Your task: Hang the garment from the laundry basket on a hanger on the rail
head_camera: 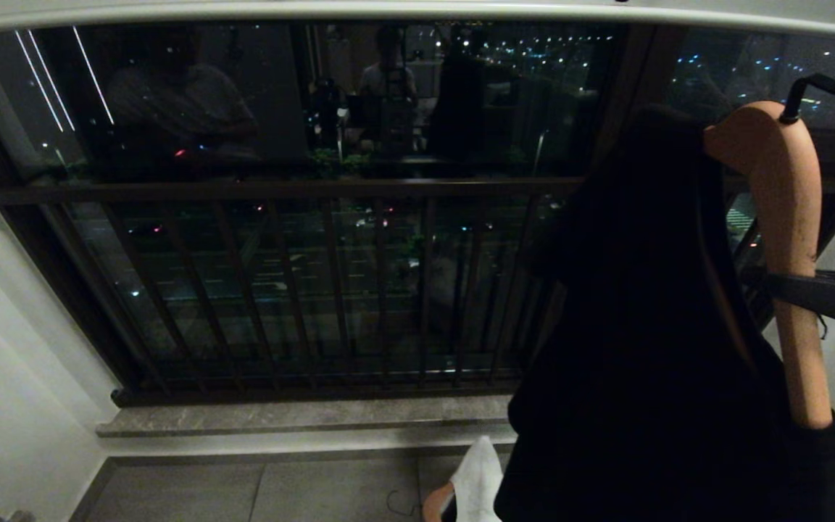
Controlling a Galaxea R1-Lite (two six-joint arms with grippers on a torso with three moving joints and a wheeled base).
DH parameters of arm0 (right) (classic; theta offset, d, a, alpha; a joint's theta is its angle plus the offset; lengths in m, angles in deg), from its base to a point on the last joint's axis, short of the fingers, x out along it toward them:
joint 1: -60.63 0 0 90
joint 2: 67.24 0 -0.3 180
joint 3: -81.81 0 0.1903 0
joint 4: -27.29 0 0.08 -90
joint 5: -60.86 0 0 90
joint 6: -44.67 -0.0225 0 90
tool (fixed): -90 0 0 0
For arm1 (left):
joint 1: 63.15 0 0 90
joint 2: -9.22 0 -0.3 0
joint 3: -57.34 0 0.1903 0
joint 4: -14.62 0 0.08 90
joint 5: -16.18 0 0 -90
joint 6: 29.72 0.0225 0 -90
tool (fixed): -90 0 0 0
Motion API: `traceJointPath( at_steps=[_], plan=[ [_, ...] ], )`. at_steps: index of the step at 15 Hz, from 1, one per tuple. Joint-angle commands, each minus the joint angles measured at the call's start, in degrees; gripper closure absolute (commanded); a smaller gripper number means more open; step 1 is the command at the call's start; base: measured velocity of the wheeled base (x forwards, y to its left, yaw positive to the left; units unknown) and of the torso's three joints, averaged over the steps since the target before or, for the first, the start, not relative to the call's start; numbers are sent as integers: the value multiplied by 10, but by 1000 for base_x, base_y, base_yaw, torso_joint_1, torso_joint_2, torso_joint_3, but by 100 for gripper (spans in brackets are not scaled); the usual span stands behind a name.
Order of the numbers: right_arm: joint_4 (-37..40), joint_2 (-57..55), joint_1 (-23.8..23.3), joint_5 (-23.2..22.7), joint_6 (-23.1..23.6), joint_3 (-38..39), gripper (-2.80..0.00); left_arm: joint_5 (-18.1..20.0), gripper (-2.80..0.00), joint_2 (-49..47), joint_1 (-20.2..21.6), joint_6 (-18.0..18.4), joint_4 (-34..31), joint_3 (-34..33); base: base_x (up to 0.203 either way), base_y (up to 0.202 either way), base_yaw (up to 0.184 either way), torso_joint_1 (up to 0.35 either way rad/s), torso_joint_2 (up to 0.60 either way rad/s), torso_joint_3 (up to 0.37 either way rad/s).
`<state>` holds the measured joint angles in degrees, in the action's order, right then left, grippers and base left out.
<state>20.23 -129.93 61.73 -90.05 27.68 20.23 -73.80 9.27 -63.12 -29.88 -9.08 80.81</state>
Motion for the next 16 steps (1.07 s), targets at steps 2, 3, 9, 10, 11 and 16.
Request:
traceJointPath(
  at_steps=[2,3,9,10,11,16],
  plan=[
    [-8,-72,20,-11,3,-20,0,0,0,0,0,0,0,0,0,0,0,0,0,0],
    [-12,-87,31,-11,10,-24,0,0,0,0,0,0,0,0,0,0,0,0,0,0],
    [-38,-143,36,-11,12,-65,0,0,0,0,1,0,0,0,0,0,0,0,0,0],
    [-38,-150,36,-11,12,-70,0,0,0,0,0,0,0,0,0,0,0,0,0,0],
    [-38,-157,36,-11,13,-76,0,0,0,0,0,1,0,0,0,0,0,0,0,0],
    [-39,-170,36,-11,13,-103,0,0,0,0,0,1,0,0,0,0,0,0,0,0]
  ],
)
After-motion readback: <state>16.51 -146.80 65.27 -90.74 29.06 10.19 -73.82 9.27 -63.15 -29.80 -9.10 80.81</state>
